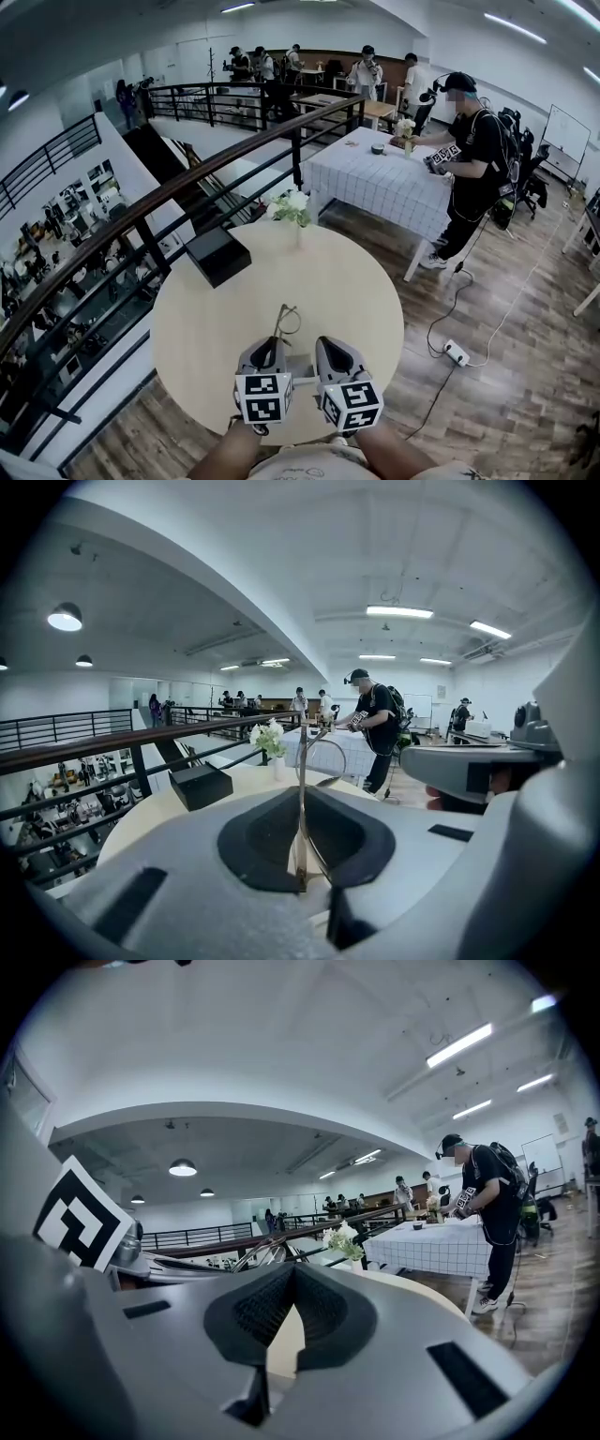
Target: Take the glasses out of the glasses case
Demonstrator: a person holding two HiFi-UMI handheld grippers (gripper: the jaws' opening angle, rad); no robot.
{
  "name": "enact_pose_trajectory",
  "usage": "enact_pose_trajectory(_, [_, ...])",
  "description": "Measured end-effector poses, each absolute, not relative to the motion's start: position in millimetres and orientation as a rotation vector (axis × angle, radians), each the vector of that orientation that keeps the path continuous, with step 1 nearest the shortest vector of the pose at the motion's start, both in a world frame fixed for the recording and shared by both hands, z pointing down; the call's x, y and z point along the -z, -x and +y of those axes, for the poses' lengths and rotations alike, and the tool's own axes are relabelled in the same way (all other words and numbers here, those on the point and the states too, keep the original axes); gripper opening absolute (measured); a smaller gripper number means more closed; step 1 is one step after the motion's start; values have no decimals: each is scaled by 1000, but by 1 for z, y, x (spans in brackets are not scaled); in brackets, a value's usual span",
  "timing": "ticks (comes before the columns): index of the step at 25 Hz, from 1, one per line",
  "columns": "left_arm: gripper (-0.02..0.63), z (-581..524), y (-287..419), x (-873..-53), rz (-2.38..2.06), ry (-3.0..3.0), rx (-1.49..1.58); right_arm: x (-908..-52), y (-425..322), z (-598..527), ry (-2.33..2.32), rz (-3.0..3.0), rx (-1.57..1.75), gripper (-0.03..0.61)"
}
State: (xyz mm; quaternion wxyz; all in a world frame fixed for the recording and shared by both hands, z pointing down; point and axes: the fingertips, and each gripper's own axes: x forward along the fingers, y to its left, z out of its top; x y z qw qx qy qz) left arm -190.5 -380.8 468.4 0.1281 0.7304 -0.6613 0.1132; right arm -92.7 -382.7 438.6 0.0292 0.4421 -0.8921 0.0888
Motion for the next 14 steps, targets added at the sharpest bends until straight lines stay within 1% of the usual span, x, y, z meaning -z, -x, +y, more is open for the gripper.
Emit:
enact_pose_trajectory(8, [31, -383, 172, -471, -1901, -2139, -328, -448, 71, -384, -1387, -2730, -282, 14])
enact_pose_trajectory(14, [30, -395, 192, -469, -1870, -2154, -312, -447, 95, -396, -1394, -2721, -285, 14])
